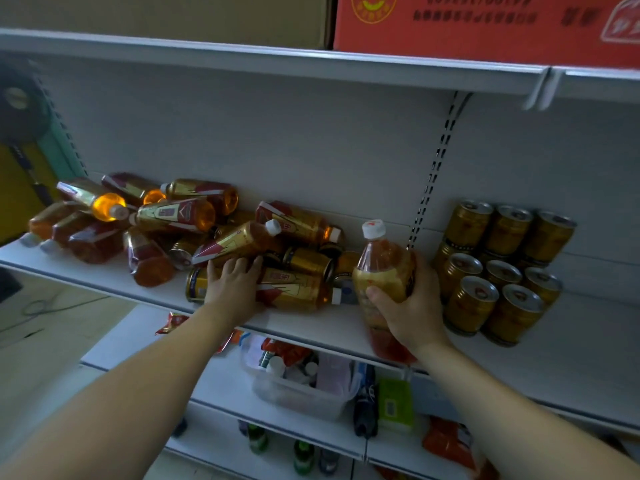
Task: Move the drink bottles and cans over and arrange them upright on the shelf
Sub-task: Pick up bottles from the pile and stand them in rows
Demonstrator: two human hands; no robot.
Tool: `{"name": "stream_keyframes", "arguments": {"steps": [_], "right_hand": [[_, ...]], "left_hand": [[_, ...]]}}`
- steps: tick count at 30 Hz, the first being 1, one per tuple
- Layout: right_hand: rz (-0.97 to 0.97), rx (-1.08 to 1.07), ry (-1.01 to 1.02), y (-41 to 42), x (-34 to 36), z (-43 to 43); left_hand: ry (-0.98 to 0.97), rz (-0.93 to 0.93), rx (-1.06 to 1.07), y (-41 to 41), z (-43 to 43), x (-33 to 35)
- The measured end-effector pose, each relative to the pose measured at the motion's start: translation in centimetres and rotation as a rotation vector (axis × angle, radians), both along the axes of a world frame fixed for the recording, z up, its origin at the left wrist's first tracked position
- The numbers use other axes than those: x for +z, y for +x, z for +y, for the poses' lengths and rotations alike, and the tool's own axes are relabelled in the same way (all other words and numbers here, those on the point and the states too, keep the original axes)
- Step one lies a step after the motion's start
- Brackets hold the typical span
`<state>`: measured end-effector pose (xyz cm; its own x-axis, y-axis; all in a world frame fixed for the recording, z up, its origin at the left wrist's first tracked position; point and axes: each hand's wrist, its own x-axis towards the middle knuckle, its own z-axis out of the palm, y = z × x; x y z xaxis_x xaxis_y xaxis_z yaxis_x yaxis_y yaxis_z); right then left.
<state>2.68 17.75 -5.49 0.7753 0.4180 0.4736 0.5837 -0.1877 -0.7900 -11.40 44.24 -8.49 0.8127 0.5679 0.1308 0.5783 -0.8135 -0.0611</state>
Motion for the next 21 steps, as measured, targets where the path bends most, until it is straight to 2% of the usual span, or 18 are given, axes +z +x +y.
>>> {"name": "stream_keyframes", "arguments": {"steps": [5,10,15,18,21], "right_hand": [[0.04,-0.039,-0.046,0.2,-0.3,-0.4],[0.062,-0.031,-0.031,0.1,-0.2,-0.6],[0.183,0.007,0.012,0.2,0.0,-1.7],[0.191,0.02,0.02,0.1,0.4,-2.3],[0.158,0.029,-0.013,-0.1,0.7,-2.7]], "left_hand": [[0.009,0.009,-0.102,0.6,0.4,0.8],[-0.059,0.091,-0.313,3.9,-3.0,0.5],[-0.185,0.055,-0.304,4.9,-3.0,1.2],[-0.291,-0.103,-0.297,4.6,-3.0,2.1],[-0.514,-0.357,-0.284,4.5,-4.2,2.8]]}}
